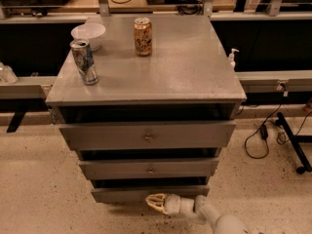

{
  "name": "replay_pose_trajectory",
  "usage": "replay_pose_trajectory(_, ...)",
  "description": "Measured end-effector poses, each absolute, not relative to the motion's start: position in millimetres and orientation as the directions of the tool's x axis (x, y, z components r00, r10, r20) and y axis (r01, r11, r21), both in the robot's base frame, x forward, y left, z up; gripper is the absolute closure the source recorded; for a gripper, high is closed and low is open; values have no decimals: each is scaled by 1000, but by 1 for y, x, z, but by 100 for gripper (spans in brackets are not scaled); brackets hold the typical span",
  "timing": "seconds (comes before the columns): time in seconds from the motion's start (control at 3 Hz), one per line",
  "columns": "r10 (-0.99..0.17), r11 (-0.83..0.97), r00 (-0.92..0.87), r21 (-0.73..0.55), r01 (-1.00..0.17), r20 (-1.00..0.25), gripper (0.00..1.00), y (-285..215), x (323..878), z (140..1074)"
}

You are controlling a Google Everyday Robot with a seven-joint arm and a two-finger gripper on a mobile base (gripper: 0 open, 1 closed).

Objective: Close bottom drawer

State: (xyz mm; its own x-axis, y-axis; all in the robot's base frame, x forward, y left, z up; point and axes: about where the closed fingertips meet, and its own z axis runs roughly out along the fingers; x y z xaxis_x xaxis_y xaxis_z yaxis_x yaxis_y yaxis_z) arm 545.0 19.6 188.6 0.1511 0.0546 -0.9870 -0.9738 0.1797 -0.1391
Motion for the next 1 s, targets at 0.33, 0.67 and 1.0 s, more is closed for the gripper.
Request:
replay_pose_trajectory(0.33,65,184,209,-195,-963,-976,100,10,572,202)
replay_pose_trajectory(0.67,65,184,209,-195,-963,-976,100,10,571,202)
replay_pose_trajectory(1.0,49,153,270,-260,-954,-962,100,17,558,205)
